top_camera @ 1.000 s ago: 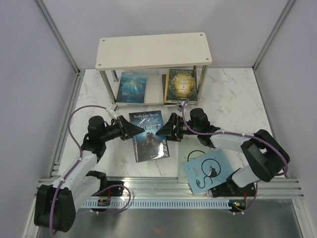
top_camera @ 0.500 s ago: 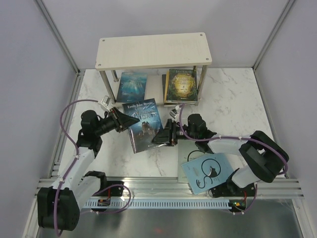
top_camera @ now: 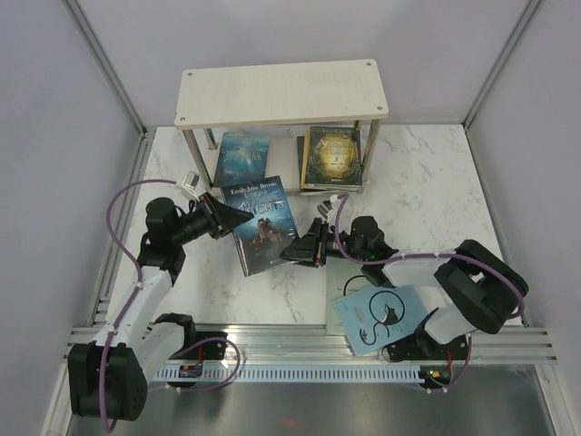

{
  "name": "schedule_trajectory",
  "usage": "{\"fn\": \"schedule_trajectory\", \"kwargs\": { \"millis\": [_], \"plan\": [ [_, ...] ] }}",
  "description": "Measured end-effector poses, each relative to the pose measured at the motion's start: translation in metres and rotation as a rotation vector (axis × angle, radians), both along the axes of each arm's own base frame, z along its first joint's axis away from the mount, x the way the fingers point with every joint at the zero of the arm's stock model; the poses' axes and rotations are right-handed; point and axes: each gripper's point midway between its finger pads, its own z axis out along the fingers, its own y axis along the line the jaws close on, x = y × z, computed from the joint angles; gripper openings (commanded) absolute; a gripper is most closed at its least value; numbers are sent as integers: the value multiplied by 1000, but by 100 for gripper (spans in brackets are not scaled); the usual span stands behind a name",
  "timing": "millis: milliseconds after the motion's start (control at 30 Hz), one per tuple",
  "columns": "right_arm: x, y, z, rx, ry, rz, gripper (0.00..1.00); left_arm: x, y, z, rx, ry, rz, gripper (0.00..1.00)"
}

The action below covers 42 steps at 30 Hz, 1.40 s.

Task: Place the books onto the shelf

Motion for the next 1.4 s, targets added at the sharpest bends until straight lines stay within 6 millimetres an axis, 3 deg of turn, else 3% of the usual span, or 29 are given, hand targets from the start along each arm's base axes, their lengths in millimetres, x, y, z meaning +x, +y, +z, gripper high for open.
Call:
{"fn": "schedule_trajectory", "kwargs": {
  "millis": [167,267,300,333,400,567,600,700,767,800,967,1133,1233,1400],
  "plan": [
    [6,0,2,68,30,-42,46,1,0,-4,-1,17,-5,2],
    [5,-1,4,99,51,-44,26,2,0,-7,-2,33,-13,2],
    [4,-2,7,114,49,-43,12,2,0,-10,-5,46,-14,2],
    [3,-2,11,131,41,-40,5,3,0,-12,-8,60,-14,2],
    [3,-3,13,141,47,-40,0,4,0,-14,-16,78,-16,4],
    [2,-4,5,125,92,-62,0,9,1,-29,39,181,-14,38],
    [3,-4,5,125,94,-70,0,11,2,-31,62,190,-9,59],
    [3,-6,11,117,67,-87,0,20,13,-41,182,184,59,76],
    [1,-7,11,90,45,-94,0,26,25,-47,262,195,121,82],
    [0,-8,11,73,33,-96,0,27,32,-49,302,202,152,100],
    [7,-3,17,-17,-21,-114,0,30,67,-47,472,228,321,100],
    [28,8,33,-59,-76,-155,0,15,105,-34,591,200,512,100],
    [48,21,44,-70,-106,-184,0,4,130,-19,631,147,653,100],
    [92,49,46,-96,-113,-236,0,-13,153,-7,646,61,789,100]
  ]
}}
